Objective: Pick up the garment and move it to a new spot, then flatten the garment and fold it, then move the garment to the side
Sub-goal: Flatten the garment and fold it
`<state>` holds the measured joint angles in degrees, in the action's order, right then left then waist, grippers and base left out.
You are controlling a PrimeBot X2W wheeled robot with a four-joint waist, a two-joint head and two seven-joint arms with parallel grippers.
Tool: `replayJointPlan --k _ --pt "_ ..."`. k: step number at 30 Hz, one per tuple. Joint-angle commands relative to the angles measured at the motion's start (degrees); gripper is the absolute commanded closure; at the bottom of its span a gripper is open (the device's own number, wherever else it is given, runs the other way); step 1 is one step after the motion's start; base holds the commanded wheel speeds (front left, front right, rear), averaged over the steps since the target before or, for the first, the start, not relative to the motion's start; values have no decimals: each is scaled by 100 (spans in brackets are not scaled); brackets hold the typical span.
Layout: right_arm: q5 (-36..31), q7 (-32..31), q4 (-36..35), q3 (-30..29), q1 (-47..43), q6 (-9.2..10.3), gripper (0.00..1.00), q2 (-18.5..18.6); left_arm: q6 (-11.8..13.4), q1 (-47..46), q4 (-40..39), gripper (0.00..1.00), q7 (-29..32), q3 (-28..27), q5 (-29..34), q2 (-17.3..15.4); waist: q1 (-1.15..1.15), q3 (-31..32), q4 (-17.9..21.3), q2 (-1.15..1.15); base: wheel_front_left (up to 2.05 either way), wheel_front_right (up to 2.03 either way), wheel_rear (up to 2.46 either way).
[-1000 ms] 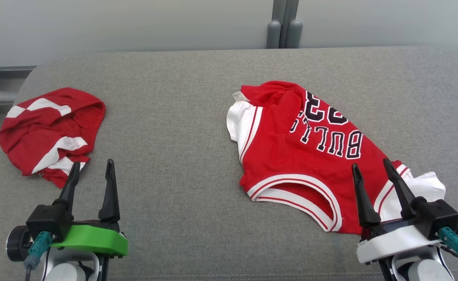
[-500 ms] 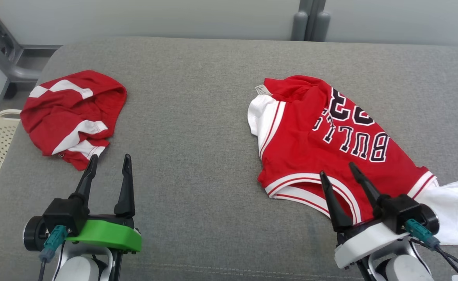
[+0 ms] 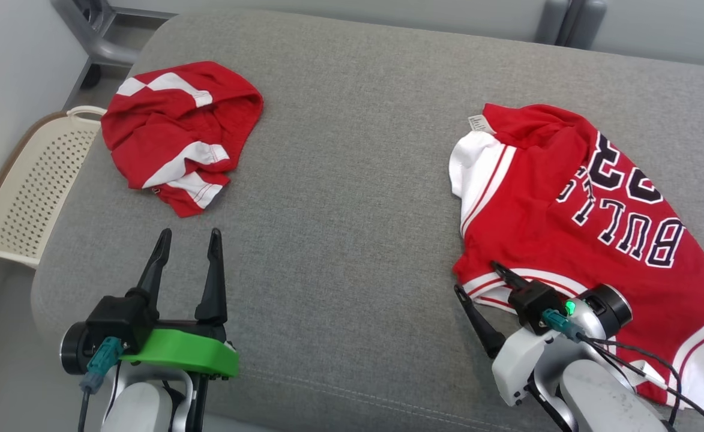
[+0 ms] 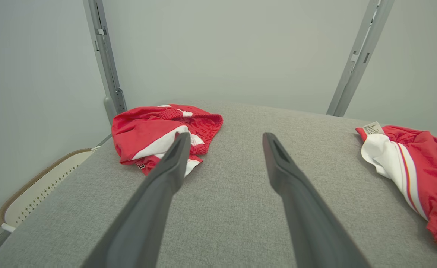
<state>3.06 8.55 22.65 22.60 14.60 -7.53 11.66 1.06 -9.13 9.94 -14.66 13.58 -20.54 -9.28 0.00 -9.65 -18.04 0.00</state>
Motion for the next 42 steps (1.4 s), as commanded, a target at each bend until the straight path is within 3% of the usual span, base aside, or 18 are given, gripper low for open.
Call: replayJointPlan --k 1,6,7,8,9,16,24,29,36,41,42 --pt "-101 -45 228 48 135 8 0 19 -18 -116 44 0 -22 6 1 57 0 -195 -225 0 0 0 0" --pt "-237 -253 870 192 362 8 0 7 -45 -148 98 0 -55 -20 45 145 0 -246 -286 0 0 0 0" --pt "-213 -238 945 202 385 8 49 -8 -45 -146 103 0 -58 -36 52 157 0 -255 -273 0 0 0 0" --pt "-160 -230 1017 198 397 8 86 -28 -40 -144 109 0 -61 -58 54 164 0 -262 -248 0 0 0 0" --pt "-75 -241 1082 181 386 8 100 -52 -51 -148 114 0 -56 -80 61 166 0 -266 -219 0 0 0 0" --pt "337 -93 745 243 326 4 100 -132 -96 -169 39 0 -56 -219 174 172 0 -272 79 0 0 0 0" --pt "861 -279 -1007 647 188 5 100 -80 -97 -111 -30 0 -53 -399 248 87 0 -301 702 0 0 0 0" --pt "1062 -365 -1945 602 139 4 100 28 -108 -174 -67 0 -52 -436 283 47 0 -320 1017 0 0 0 0" --pt "1425 -549 -2981 -379 -385 7 100 29 -113 -221 -83 0 -52 -428 311 -8 0 -351 1433 0 0 0 0" --pt "1546 -657 -3060 -1522 -856 6 100 -47 -108 -270 -101 0 -51 -408 311 -40 0 -415 1602 0 0 0 0" --pt "1568 -665 -2891 -1998 -991 6 100 -49 -102 -289 -105 0 -41 -403 323 -72 0 -431 1642 0 0 0 0"
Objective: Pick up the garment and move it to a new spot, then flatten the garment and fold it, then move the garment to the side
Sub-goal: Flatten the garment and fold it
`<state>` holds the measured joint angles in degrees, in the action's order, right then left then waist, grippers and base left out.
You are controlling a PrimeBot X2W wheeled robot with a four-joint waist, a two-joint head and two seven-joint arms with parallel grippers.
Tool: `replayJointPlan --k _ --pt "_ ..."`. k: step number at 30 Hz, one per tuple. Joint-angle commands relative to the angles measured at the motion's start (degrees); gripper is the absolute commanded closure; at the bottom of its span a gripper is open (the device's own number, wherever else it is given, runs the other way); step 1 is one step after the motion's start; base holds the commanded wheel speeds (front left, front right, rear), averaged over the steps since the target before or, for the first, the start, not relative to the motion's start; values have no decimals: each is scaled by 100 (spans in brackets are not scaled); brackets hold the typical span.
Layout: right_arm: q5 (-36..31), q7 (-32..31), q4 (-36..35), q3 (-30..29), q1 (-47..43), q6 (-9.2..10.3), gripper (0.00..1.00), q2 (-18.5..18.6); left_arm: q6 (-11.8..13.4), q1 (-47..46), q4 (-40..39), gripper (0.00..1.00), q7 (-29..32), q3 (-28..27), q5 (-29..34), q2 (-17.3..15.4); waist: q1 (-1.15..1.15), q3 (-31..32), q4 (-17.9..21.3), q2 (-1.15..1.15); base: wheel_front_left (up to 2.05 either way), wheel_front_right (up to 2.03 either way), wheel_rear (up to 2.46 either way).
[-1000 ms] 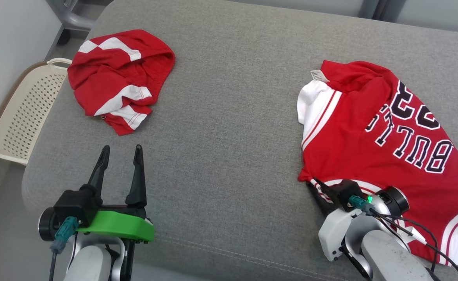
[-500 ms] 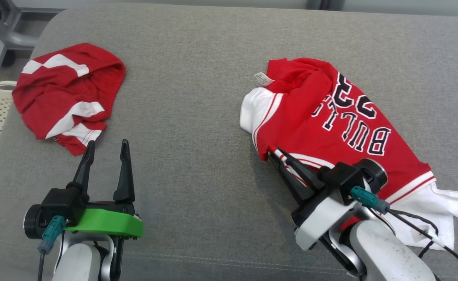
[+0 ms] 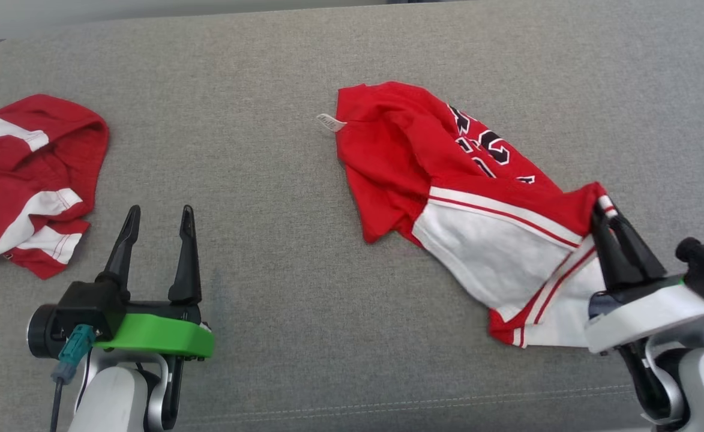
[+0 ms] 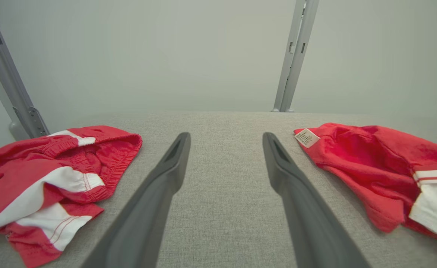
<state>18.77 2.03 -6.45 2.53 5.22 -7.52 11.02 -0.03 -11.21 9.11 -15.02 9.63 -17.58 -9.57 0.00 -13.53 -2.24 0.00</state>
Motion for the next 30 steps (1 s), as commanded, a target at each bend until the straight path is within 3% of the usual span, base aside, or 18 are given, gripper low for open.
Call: replayJointPlan --k 1,8,15,19,20,22,30 --pt "16 4 96 -154 -75 6 100 21 4 -87 -21 0 5 -1 22 -46 0 -53 76 0 0 0 0" --pt "449 213 1333 -861 230 8 100 323 22 -159 -62 0 62 31 19 -106 0 -134 137 0 0 0 0" --pt "592 605 2981 -721 925 8 100 1023 21 -269 -85 0 92 71 24 -149 0 -305 22 0 0 0 0" --pt "638 896 3817 -598 1351 8 100 1178 45 -286 -85 0 83 78 -1 -136 0 -371 -48 0 0 0 0" --pt "693 962 3967 -554 1460 8 93 1181 48 -293 -82 0 80 84 -9 -136 0 -382 -63 0 0 0 0" --pt "720 1092 4182 -468 1607 8 0 1220 50 -299 -72 0 73 80 -20 -139 0 -387 -84 0 0 0 0" --pt "503 1312 4167 -646 1816 8 0 1119 110 -165 -65 0 46 50 -41 -169 0 -270 -44 0 0 0 0"
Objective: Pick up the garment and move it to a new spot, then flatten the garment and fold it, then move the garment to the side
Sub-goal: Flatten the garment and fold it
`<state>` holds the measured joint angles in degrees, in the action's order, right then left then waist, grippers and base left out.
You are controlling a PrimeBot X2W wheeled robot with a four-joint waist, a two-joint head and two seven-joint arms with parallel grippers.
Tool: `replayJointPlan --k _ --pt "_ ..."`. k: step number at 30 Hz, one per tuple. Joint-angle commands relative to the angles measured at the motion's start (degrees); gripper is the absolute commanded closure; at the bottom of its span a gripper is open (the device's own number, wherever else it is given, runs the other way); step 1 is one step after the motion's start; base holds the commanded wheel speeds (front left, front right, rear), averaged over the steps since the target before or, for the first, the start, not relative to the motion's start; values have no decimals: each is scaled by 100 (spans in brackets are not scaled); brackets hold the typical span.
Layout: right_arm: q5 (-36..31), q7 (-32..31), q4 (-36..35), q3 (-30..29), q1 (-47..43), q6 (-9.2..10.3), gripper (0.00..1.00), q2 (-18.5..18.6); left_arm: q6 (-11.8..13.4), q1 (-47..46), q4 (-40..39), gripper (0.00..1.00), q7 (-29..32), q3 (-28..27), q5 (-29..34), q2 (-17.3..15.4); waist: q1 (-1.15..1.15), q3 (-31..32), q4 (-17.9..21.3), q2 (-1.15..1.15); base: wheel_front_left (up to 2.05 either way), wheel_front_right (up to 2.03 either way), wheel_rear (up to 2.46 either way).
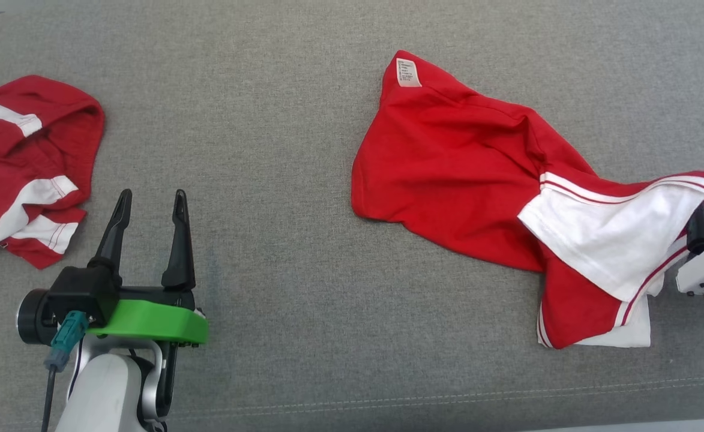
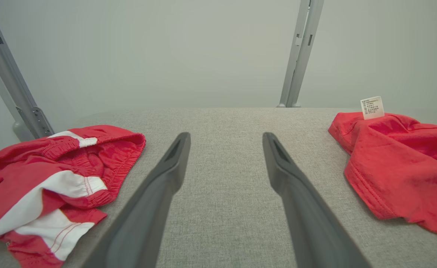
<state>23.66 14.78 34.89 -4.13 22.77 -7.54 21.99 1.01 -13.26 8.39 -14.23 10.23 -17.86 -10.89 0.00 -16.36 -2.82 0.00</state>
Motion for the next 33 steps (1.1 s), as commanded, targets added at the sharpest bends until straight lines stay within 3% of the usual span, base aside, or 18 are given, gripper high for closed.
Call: replayJointPlan --k 1,10,18,23,33 --pt "-34 46 -63 -15 51 10 0 -17 7 56 4 0 -32 -17 -19 -46 0 36 30 0 0 0 0" --pt "-562 25 -1666 -329 -590 10 0 -530 74 234 -5 0 23 -22 -65 -98 0 405 83 0 0 0 0" --pt "-951 -739 -2546 -833 -1359 10 0 -917 130 399 -106 0 69 -9 -111 -144 0 641 59 0 0 0 0" --pt "-1092 -894 -3139 -1006 -1721 9 0 -1135 191 529 -147 0 65 -73 -159 -193 0 753 112 0 0 0 0" --pt "-1278 -1136 -4432 -231 -2241 8 0 -1504 289 801 -302 0 168 -76 -182 -268 0 1037 110 0 0 0 0"
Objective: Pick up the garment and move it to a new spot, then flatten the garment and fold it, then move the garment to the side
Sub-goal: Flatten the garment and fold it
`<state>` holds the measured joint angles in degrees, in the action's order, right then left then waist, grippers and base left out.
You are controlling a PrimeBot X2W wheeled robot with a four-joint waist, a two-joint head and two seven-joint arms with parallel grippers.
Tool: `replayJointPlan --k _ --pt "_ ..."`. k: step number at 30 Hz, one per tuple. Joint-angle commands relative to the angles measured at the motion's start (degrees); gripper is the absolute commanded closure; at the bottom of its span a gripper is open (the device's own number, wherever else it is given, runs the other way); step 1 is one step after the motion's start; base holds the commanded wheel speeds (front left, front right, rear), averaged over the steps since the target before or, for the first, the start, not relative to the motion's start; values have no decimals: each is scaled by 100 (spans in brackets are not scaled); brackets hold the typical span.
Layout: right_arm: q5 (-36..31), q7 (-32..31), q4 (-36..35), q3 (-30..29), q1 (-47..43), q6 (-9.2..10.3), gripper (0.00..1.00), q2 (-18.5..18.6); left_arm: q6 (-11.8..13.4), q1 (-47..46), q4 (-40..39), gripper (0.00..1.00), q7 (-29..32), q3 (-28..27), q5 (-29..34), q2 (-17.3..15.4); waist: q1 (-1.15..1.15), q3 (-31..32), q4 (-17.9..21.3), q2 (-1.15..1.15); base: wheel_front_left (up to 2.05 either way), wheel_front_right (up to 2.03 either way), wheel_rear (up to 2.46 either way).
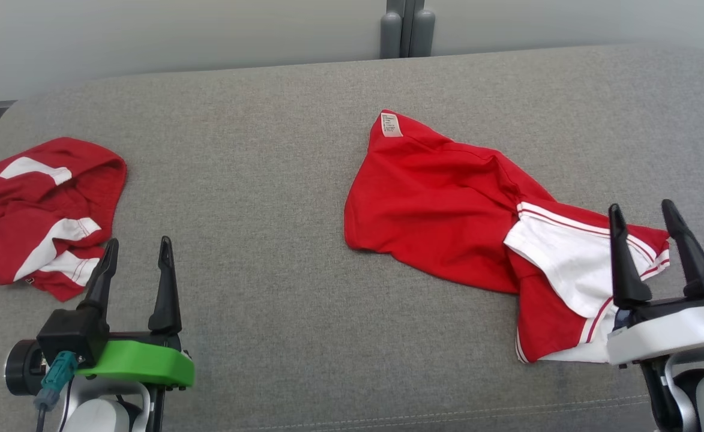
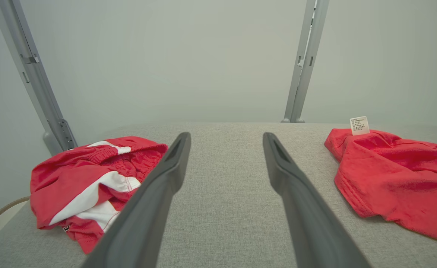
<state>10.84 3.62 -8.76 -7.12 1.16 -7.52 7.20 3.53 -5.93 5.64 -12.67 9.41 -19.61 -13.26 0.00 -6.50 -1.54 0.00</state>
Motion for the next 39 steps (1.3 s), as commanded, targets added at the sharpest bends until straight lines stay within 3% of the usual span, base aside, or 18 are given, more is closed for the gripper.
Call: replayJointPlan --k 1,11,29,34,39 --pt "-29 -39 -120 150 -113 6 0 -34 43 91 -41 0 25 15 -2 -41 0 78 -23 0 0 0 0" --pt "-120 -125 -164 609 -522 7 0 -195 106 331 -128 0 150 131 47 -97 0 289 -69 0 0 0 0" --pt "-8 -56 -69 624 -612 7 0 -313 123 316 -103 0 198 240 -34 -131 0 253 -113 0 0 0 0" --pt "27 -29 -41 677 -509 6 0 -288 -91 -85 -78 0 387 473 11 -112 0 87 -21 0 0 0 0" --pt "-33 23 -11 741 -348 7 0 -248 -532 -827 196 0 1277 917 -191 32 0 -154 262 0 0 0 0"
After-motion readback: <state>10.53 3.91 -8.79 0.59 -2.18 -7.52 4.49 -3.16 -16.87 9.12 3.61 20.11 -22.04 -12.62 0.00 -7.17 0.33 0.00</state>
